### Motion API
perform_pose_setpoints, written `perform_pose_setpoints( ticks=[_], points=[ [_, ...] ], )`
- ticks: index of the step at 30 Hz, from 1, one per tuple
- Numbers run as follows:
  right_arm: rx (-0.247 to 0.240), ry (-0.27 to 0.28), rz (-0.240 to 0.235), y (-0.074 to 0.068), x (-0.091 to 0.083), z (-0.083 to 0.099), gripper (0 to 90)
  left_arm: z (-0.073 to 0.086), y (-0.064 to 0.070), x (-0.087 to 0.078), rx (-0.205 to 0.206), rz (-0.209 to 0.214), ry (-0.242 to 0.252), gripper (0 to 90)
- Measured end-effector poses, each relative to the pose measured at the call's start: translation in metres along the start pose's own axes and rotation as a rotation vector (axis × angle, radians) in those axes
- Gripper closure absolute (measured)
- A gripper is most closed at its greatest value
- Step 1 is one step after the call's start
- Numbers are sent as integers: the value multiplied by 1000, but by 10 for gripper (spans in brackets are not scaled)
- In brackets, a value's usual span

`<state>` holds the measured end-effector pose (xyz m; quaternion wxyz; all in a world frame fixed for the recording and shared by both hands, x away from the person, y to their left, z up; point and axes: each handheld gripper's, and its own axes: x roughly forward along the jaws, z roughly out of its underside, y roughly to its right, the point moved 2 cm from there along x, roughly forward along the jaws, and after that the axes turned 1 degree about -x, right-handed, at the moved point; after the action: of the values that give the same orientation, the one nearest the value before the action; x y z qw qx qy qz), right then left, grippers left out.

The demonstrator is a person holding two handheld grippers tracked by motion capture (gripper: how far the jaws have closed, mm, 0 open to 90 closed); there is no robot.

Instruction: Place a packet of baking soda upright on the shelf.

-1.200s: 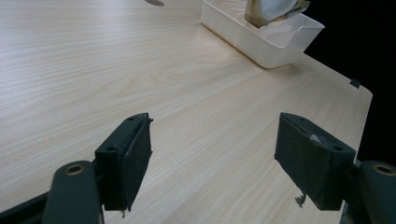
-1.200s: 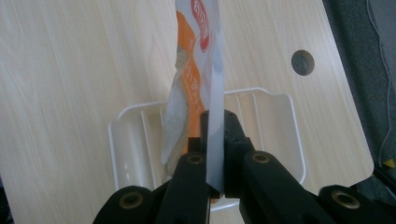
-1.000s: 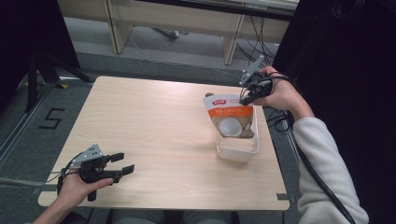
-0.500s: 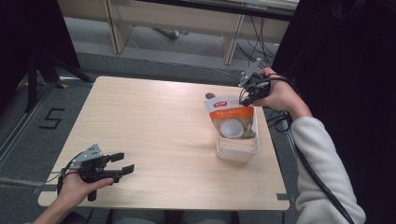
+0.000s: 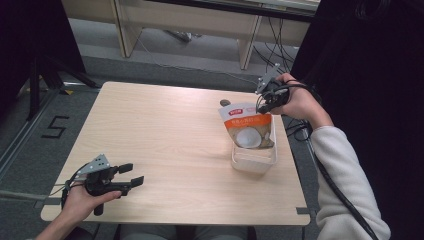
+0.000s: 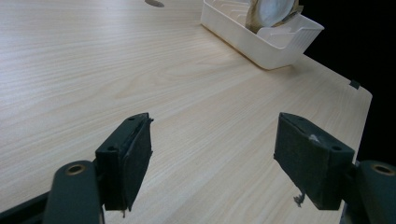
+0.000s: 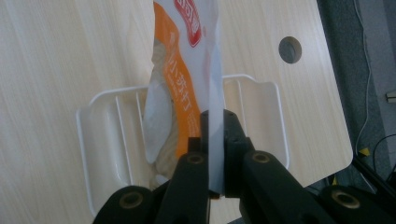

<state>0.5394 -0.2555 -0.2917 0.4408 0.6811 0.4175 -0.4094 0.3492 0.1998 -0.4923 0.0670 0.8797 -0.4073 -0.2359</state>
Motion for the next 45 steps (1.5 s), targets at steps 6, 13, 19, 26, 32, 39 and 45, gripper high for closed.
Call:
perform_pose_setpoints(
  ticks=[6, 13, 19, 26, 32, 39, 45],
  points=[
    [-5, -16, 1, -2, 8, 3, 900, 0, 0, 0, 0, -1, -1, 266],
    [-14, -7, -2, -3, 8, 4, 900, 0, 0, 0, 0, -1, 0, 266],
    [-12, 25, -2, -3, 10, 7, 900, 0, 0, 0, -1, 0, 0, 266],
    [41, 80, -1, -3, 13, 26, 900, 0, 0, 0, -16, -8, -1, 266],
    [62, 99, 0, -3, 16, 37, 900, 0, 0, 0, -13, -5, -4, 266],
    [83, 72, -3, -4, 21, 46, 900, 0, 0, 0, -16, -10, 1, 266],
    [107, 41, -21, -4, 29, 56, 900, 0, 1, 0, -10, -1, -1, 264]
  ],
)
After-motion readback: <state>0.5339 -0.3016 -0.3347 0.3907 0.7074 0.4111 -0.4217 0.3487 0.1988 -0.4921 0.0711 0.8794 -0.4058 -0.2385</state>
